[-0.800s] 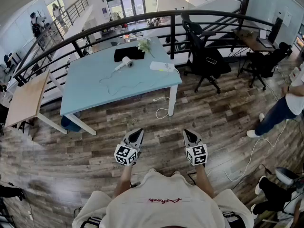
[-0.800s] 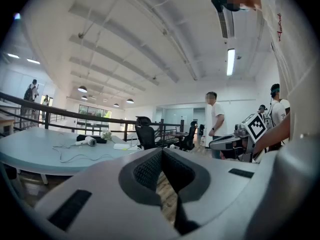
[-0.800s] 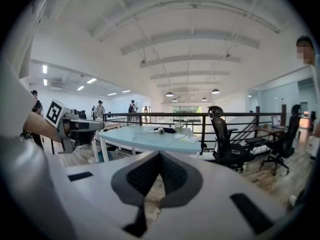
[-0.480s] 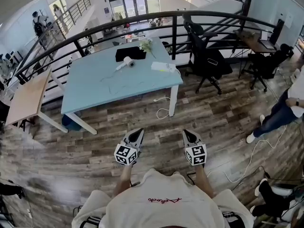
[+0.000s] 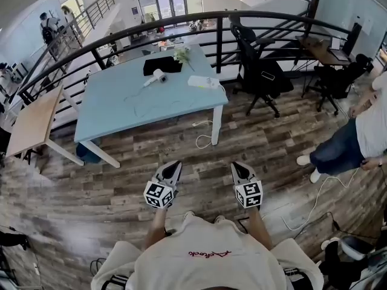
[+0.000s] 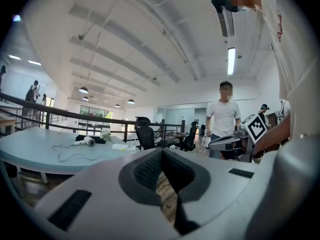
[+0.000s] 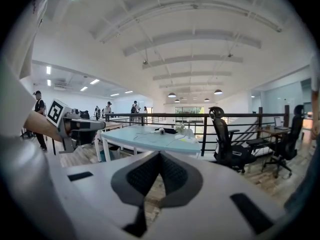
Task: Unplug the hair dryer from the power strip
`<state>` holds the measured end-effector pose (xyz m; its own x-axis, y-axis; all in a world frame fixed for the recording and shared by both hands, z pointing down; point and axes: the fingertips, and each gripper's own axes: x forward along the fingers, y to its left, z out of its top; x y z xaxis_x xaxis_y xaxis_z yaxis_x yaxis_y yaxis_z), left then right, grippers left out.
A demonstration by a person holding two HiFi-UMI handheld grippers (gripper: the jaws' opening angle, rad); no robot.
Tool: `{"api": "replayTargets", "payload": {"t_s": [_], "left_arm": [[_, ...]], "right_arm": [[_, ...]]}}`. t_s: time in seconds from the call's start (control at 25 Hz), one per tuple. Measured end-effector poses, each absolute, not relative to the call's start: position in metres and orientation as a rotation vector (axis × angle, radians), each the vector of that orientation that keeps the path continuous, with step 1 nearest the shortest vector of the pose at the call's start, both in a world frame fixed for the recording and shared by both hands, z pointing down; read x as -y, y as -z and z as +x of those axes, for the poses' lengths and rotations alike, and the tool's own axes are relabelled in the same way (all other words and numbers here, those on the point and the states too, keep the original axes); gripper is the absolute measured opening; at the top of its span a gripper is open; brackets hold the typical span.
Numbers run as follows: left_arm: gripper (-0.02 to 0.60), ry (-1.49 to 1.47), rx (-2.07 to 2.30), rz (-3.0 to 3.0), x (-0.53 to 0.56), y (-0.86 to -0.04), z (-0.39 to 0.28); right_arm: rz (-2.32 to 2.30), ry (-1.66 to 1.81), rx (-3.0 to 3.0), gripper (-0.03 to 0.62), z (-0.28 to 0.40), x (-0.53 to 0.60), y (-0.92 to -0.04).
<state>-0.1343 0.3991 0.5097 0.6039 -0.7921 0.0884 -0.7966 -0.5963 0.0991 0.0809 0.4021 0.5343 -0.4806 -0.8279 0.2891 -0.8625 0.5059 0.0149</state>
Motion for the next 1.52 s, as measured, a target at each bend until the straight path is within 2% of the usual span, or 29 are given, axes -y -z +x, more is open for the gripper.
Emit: {"api": "replayTargets", "payload": {"t_s": [0.52,0.88,1.52], "left_arm": [[0.009,-0.033,1.432,2.668,-0.400,-0.506,-0.086],[0.009,-0.037,1.476,2.623,-0.391,-0.519,-0.080],[0.009,-0.027,1.385,2.655,-0.283,-0.536,-0.075]], "right_arm": [[1.308,-0.161,2.560,0.017,0.115,-0.391,-0.536],[1.235,-0.160,2.595,0.017,0.113,-0.372,-0.544],[1.291,-0.185,2.553,0.017,0.115,-0.280,-0.562]]}}
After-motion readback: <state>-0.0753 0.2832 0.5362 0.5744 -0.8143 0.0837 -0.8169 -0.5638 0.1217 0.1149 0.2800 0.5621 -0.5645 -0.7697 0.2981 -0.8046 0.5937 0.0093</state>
